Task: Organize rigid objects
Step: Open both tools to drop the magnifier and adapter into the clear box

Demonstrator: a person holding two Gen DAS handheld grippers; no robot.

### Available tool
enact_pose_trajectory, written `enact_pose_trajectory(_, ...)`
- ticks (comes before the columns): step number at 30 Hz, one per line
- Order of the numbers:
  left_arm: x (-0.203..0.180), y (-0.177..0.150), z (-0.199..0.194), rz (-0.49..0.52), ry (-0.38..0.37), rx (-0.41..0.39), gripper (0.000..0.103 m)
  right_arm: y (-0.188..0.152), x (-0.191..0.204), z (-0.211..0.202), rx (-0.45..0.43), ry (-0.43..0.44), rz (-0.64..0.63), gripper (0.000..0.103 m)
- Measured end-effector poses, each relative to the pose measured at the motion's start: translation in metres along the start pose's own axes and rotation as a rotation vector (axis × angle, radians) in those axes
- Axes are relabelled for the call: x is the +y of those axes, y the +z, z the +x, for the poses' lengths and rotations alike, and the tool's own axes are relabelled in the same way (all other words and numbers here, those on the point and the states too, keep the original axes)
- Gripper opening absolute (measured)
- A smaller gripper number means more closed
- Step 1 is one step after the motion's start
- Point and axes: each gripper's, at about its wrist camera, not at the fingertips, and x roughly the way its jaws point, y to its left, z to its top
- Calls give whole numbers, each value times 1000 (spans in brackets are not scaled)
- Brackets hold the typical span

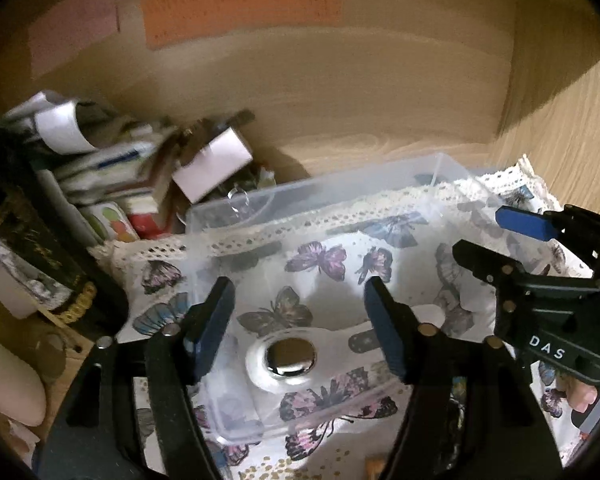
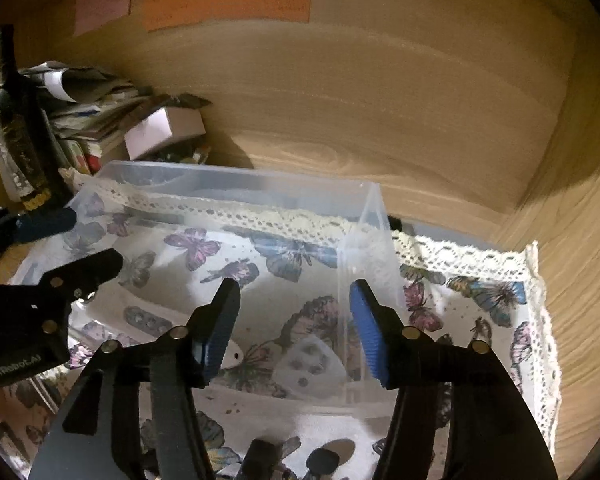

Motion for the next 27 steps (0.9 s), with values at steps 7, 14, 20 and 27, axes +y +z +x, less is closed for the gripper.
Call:
enact_pose_trajectory(7, 10, -4, -53, 3, 16, -125, 95, 0, -6, -47, -105, -11, 14, 70)
enact_pose_trajectory(14, 17, -30, -86, 25, 1, -155, 99, -14, -11, -95, -194, -1, 33, 81)
enact_pose_trajectory(20, 11, -66, -79, 74, -36, -80, 99, -38, -11, -111, -201, -4, 38, 81)
enact_pose_trajectory(27, -13, -102, -49, 147, -99, 56, 98, -75, -15, -99, -88, -34, 24, 81)
